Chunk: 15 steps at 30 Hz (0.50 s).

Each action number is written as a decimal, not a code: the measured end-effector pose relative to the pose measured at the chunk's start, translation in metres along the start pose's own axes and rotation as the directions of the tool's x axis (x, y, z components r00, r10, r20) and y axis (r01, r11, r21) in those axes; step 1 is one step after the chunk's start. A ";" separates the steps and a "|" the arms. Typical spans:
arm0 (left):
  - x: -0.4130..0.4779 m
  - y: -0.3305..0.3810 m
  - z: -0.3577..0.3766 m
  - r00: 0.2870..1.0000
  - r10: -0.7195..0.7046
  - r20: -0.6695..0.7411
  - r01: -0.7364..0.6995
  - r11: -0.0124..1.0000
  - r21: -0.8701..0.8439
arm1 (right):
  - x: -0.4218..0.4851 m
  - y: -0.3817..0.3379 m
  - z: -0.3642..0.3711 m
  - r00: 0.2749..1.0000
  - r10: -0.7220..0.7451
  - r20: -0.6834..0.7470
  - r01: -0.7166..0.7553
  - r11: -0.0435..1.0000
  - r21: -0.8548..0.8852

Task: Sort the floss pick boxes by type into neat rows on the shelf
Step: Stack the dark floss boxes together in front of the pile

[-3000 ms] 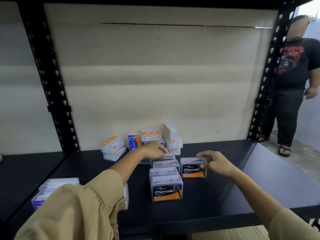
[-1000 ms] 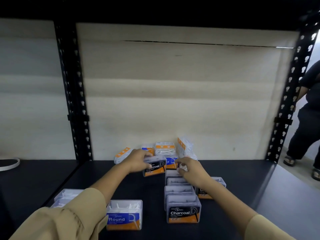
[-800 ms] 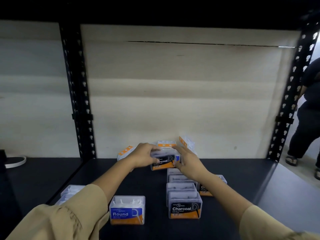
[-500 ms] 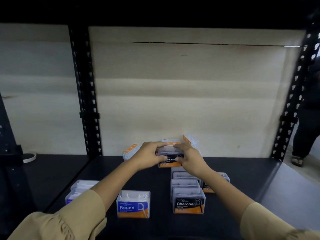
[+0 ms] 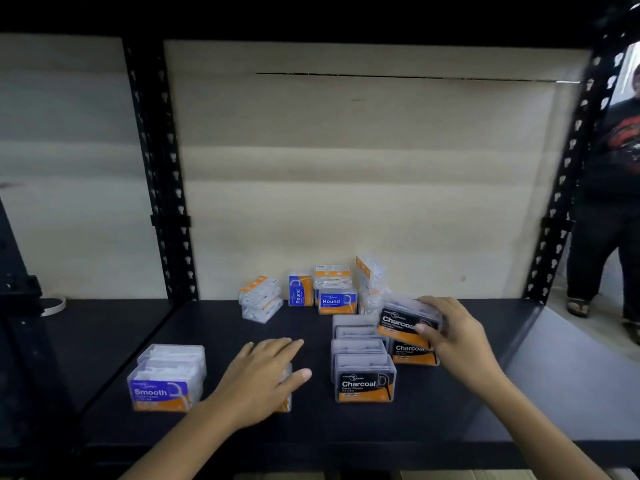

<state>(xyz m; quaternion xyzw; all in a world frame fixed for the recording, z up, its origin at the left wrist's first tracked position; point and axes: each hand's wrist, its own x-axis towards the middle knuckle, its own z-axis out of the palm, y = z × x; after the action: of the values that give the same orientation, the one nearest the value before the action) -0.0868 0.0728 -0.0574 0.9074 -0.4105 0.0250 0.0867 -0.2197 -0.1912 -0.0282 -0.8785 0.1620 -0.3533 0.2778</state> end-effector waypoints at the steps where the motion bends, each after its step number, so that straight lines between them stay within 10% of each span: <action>1: -0.002 -0.001 0.003 1.000 -0.014 0.009 0.013 0.999 0.035 | -0.007 0.004 -0.003 1.000 0.011 -0.006 -0.011 1.000 -0.003; 15: -0.002 -0.002 0.010 0.999 -0.033 0.030 0.029 0.994 0.108 | -0.052 0.044 -0.013 0.989 0.136 0.053 -0.132 0.989 -0.069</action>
<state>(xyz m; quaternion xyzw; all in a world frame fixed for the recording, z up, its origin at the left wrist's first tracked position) -0.0870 0.0734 -0.0677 0.9172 -0.3958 0.0314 0.0316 -0.2692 -0.2061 -0.0750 -0.8840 0.2242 -0.3027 0.2768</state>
